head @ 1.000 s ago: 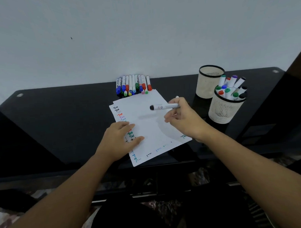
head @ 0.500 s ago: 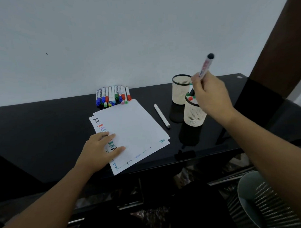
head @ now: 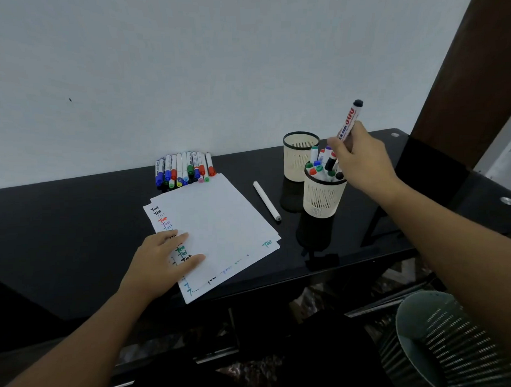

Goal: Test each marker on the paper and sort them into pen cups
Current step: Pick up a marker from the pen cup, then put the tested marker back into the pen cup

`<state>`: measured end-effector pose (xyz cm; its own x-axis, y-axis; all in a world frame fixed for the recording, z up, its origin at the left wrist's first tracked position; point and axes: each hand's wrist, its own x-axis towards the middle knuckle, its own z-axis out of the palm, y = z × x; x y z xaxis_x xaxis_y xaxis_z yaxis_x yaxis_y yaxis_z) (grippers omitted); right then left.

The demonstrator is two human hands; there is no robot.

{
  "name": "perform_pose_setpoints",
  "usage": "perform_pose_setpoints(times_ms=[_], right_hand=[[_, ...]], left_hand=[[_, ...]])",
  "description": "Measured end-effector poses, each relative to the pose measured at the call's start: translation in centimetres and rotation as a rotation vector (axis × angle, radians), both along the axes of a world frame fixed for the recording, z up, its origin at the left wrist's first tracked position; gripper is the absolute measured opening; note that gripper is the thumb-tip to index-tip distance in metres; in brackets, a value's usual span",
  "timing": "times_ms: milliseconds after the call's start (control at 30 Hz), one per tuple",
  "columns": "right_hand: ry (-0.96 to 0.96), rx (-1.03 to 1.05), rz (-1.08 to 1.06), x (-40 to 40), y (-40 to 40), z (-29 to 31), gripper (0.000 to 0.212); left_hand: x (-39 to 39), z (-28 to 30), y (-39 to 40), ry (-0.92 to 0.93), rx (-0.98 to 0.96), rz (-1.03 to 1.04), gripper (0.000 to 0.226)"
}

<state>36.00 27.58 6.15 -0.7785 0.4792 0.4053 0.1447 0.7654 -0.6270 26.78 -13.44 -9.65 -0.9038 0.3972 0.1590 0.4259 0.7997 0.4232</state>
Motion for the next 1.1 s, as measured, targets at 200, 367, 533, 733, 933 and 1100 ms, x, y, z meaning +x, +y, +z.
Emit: perform_pose_setpoints(times_ms=[200,367,533,733,933,1100], right_hand=[[-0.025,0.027,-0.012,-0.7,0.7,0.0,0.03],[-0.208,0.086,-0.038,-1.0,1.5,-1.6,0.032],[-0.144,0.063,-0.042,-1.5,2.2,-2.1,0.037],[-0.144,0.028,0.008,-1.0,1.9,-2.1,0.054],[0.001,-0.056,0.044,-0.3,1.3,-2.2,0.054],[0.118,0.003,0.066,0.6,0.9,-2.8,0.044]], left_hand=[[-0.1,-0.2,-0.1,-0.006,0.008,0.004,0.101],[-0.1,-0.3,-0.2,-0.007,0.022,-0.002,0.096],[-0.1,-0.1,-0.2,-0.007,0.032,0.007,0.098],[0.2,0.0,0.1,0.011,0.034,0.008,0.085],[0.3,0.2,0.1,0.013,0.043,0.013,0.083],[0.3,0.2,0.2,0.008,0.054,0.015,0.082]])
